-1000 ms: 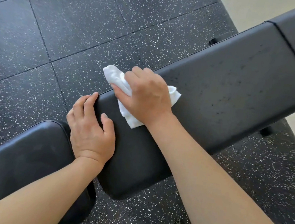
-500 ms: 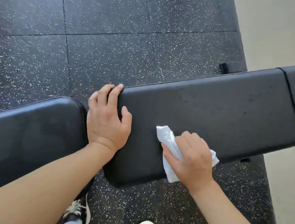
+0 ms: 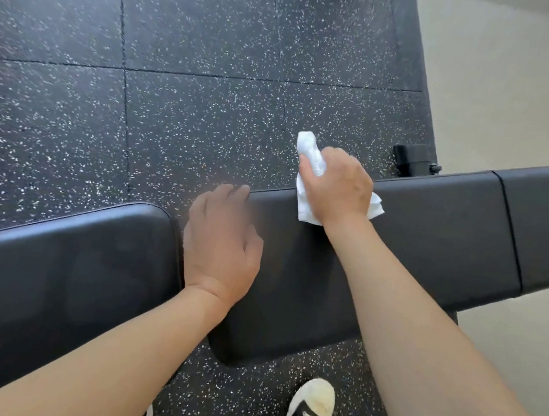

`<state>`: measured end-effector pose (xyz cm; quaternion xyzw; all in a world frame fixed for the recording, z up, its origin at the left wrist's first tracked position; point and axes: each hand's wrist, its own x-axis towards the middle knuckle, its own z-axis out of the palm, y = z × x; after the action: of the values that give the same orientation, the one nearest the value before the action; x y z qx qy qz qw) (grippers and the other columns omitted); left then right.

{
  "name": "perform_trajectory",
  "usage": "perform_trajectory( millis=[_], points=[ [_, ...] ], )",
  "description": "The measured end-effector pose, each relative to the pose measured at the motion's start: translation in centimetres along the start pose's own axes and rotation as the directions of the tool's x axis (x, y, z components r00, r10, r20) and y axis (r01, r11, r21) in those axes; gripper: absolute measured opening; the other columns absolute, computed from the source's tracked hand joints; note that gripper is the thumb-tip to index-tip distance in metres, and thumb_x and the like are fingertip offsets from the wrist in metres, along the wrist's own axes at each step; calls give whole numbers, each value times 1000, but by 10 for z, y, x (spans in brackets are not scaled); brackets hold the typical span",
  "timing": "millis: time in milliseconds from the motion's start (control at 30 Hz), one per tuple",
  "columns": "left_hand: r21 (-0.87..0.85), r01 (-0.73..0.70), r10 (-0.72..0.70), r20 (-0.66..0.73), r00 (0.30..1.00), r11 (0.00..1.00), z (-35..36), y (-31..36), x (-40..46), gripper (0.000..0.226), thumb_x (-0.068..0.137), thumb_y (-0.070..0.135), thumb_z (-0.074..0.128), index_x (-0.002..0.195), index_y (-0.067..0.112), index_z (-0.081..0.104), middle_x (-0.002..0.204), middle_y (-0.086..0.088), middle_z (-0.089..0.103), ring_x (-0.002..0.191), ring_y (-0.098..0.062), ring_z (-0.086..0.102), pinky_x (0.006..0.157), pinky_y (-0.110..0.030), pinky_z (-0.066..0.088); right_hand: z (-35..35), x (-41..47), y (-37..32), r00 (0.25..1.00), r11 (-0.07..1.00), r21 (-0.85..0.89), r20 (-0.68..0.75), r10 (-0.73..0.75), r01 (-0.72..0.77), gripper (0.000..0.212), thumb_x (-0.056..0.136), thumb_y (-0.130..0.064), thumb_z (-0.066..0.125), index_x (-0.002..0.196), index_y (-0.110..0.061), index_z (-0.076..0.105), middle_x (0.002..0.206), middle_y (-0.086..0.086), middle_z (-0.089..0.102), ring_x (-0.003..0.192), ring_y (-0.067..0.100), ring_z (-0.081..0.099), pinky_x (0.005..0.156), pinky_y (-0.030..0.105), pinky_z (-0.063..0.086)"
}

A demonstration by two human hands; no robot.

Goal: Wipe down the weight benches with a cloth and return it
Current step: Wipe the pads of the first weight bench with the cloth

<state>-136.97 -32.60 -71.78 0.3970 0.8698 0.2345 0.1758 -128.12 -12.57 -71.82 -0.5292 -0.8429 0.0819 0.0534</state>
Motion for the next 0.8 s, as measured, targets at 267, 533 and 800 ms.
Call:
perform_trajectory(
  millis=[267,533,800],
  points=[
    [103,52,-64,111,992,993,-17,8,5,57,97,33,54,153,24,46,154,0,45,140,-29,39,111,-50,38,-6,-112,-11,980,975,197,-188,-62,100,38,94,-44,60,71,-17,48,72,3,50,67,26,48,57,37,37],
    [73,-85,75,123,990,994,-15,42,36,31,103,19,46,128,16,65,127,-1,67,119,-25,59,110,-43,33,-22,-157,36,907,898,133,-70,-415,421,38,93,-43,65,72,-20,44,69,-4,37,63,17,34,53,33,29],
    [309,47,-33,-51,998,950,40,70,44,41,104,35,30,106,21,68,103,-6,70,99,-33,59,99,-48,33,-23,-134,107,973,981,194,-231,18,28,40,93,-40,62,71,-22,34,68,-4,39,63,20,34,54,34,30]
  ],
)
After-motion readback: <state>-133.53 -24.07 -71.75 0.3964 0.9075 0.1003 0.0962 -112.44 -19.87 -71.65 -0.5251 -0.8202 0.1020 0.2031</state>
